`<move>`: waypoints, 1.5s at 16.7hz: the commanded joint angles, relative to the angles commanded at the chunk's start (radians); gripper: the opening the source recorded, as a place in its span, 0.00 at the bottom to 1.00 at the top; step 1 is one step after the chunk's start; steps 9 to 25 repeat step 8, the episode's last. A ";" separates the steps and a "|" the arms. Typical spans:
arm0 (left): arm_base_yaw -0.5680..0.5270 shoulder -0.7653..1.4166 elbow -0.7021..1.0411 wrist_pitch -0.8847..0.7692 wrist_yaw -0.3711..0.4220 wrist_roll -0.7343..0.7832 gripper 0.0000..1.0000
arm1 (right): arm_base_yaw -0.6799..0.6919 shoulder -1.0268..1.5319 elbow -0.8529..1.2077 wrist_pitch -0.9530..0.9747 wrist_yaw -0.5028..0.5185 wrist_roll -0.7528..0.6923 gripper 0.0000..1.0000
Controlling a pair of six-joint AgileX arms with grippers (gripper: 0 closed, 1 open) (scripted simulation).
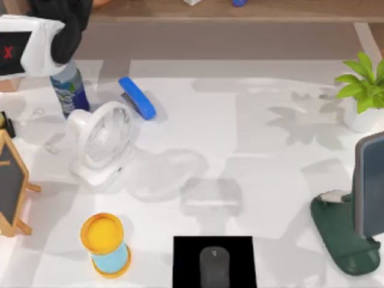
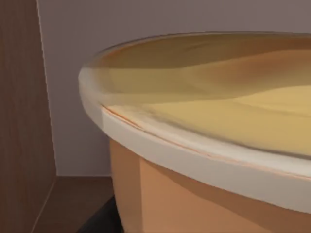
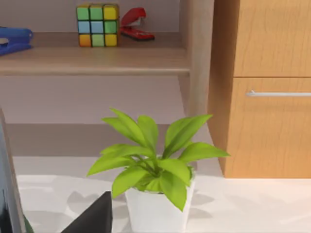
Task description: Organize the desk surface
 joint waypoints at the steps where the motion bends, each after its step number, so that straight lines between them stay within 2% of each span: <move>1: 0.000 0.000 0.000 0.000 0.000 0.000 0.90 | 0.000 0.000 0.000 0.000 0.000 0.000 1.00; 2: 0.000 0.000 0.000 0.000 0.000 0.000 0.98 | 0.000 0.000 0.000 0.000 0.000 0.000 1.00; 3: 0.000 0.000 0.000 0.000 0.000 0.000 1.00 | 0.000 0.000 0.000 0.000 0.000 0.000 1.00; 25: 0.000 0.000 0.000 0.000 0.000 0.000 1.00 | 0.000 0.000 0.000 0.000 0.000 0.000 1.00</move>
